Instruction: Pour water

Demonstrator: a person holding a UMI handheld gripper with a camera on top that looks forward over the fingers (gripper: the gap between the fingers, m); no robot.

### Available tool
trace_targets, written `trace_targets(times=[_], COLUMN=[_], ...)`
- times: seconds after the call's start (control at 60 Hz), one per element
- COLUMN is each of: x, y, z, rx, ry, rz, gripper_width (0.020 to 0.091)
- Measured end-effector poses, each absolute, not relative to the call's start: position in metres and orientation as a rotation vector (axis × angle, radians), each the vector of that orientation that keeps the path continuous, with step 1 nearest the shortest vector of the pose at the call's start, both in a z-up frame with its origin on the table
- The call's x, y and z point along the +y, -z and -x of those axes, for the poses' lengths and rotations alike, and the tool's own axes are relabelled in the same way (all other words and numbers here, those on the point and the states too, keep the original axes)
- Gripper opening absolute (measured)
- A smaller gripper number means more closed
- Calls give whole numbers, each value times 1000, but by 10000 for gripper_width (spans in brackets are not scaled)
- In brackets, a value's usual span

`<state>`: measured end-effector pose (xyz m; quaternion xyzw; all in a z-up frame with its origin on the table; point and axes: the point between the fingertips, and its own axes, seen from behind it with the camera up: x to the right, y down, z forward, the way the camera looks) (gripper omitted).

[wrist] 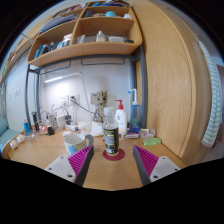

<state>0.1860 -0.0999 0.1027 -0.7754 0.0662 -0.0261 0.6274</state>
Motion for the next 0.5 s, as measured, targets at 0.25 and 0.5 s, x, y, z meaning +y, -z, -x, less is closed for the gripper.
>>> trace_targets(times=[0.25,0.5], x=[-132,-138], y=[-112,-117], z=[-188,-189], rx=[167,200], ry=[137,131], rz=[1766,1736], gripper_width=[799,812])
